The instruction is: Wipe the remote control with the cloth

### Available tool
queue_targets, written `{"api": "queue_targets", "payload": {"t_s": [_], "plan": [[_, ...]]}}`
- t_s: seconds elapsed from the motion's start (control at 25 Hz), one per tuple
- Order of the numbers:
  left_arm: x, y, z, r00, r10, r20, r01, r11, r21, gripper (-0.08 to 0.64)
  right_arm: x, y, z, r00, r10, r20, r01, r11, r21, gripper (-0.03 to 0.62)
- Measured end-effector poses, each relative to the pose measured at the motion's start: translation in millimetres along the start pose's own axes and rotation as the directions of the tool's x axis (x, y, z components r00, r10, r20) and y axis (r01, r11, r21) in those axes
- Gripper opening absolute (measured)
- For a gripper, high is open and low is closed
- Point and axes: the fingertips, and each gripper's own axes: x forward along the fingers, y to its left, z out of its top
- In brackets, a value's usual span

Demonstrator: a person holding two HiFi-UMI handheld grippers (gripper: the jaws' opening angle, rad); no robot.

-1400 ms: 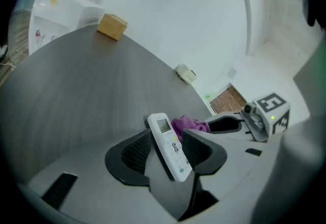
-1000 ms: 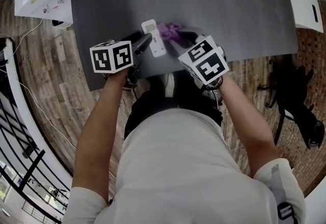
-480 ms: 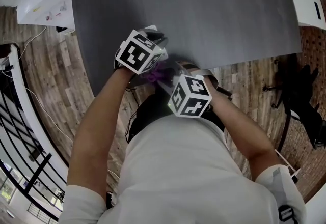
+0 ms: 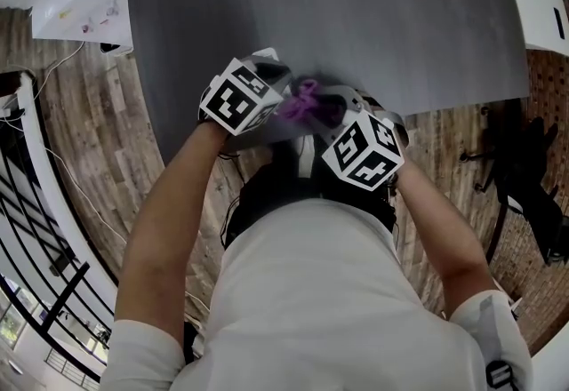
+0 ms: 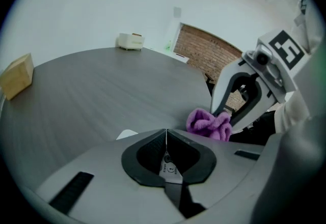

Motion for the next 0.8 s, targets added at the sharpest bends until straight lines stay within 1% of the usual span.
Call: {"api": "queue_targets", "payload": {"t_s": [0.2,0.36,0.44,0.52,0.6,0.64,0.72,0.8], "plan": [[-1.0,-0.2,0.8,1.000,0.001,0.024,-0.001,1.000,-0.014,0.011,-7.3,-17.2,-13.1,0.997,-0.081,-0.016,0.082,0.997,0.013,0.100],[-0.6,-0.2,0.7,1.000,0.010,0.015,-0.010,1.000,-0.008,0.012,-22.1,-46.2,-34.1,0.981,-0.181,-0.067,0.184,0.982,0.045,0.100],[-5.8,-0.7,3.1,0.998,0.052,0.019,-0.052,0.999,0.005,0.012,-31.0,-63.7,-38.3,0.974,-0.215,-0.073,0.221,0.973,0.073,0.100],[-19.5,-5.6,10.1,0.991,0.115,0.071,-0.116,0.993,0.010,0.012,-35.1,-79.6,-30.9,0.970,-0.235,-0.058,0.239,0.969,0.069,0.100],[-33.4,-19.3,15.6,0.976,0.169,0.136,-0.173,0.985,0.017,0.012,-32.1,-92.9,-12.6,0.971,-0.237,-0.028,0.238,0.971,0.026,0.100],[-36.2,-28.2,15.3,0.971,0.184,0.151,-0.192,0.981,0.034,0.012,-27.4,-98.0,0.0,0.973,-0.231,-0.009,0.231,0.973,-0.007,0.100],[-33.1,-43.0,9.8,0.970,0.198,0.142,-0.211,0.974,0.084,0.012,-12.7,-104.3,30.5,0.978,-0.208,0.032,0.210,0.973,-0.090,0.100],[-25.6,-48.2,2.3,0.971,0.207,0.115,-0.219,0.970,0.102,0.012,4.3,-104.3,63.5,0.982,-0.175,0.070,0.185,0.966,-0.179,0.100]]}}
